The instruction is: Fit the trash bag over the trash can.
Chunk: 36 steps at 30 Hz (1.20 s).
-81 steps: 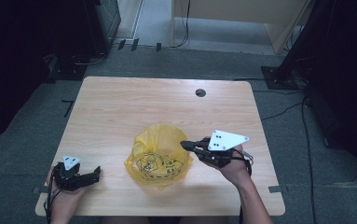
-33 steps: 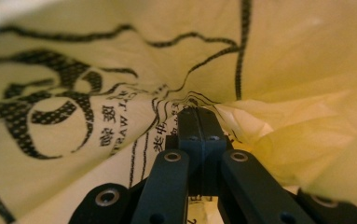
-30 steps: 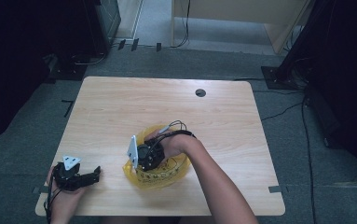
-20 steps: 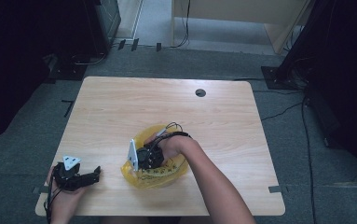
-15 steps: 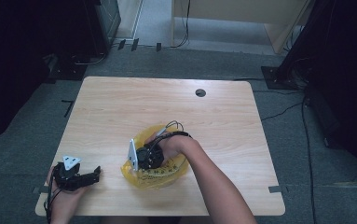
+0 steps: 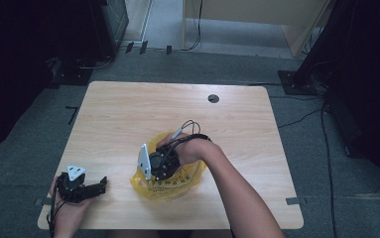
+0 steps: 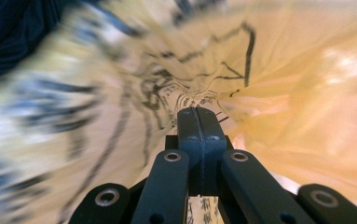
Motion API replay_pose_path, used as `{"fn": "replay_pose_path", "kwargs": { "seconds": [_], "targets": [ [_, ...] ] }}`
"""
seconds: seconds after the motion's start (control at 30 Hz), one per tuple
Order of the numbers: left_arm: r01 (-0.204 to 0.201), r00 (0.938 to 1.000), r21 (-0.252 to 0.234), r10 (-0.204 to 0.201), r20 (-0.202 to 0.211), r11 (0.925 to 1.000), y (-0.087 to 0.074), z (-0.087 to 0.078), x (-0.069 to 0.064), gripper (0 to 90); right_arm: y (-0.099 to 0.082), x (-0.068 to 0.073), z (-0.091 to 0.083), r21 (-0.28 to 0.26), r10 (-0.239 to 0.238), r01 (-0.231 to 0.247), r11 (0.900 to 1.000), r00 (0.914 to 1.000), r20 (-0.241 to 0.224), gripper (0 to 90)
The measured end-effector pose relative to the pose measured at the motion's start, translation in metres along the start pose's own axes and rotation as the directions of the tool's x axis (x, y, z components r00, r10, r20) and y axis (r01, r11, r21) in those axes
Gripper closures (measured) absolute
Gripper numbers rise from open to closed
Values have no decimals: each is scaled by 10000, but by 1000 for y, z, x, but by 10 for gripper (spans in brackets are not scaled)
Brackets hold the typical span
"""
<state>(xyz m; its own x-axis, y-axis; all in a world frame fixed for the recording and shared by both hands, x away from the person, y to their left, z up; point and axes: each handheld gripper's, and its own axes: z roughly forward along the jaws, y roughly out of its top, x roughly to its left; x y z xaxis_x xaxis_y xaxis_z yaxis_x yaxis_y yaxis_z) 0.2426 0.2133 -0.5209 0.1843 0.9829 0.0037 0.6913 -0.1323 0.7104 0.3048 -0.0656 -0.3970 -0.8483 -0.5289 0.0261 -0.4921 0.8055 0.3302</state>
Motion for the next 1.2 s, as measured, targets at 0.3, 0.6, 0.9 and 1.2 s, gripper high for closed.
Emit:
{"fn": "replay_pose_path", "kwargs": {
  "seconds": [0.3, 0.6, 0.9, 1.2],
  "targets": [
    [5, 10000, -1, -5, 1, 10000, 0, 0, 0, 0, -7, 28, -45, -952, -169, 232, 9952, 9976, 670, 900],
    [3, 10000, -2, -3, -1, 10000, 0, 0, 0, 0, -19, 62, -81, -1814, -281, 469, 9823, 9941, 1047, 900],
    [20, 10000, -1, -20, 4, 10000, 0, 0, 0, 0, -33, 91, -81, -1886, -351, 537, 9806, 9943, 1006, 900],
    [14, 10000, -19, -14, 3, 10000, 0, 0, 0, 0, -60, 114, -62, -2278, 107, 114, 9736, 9954, 955, 900]
  ]
}}
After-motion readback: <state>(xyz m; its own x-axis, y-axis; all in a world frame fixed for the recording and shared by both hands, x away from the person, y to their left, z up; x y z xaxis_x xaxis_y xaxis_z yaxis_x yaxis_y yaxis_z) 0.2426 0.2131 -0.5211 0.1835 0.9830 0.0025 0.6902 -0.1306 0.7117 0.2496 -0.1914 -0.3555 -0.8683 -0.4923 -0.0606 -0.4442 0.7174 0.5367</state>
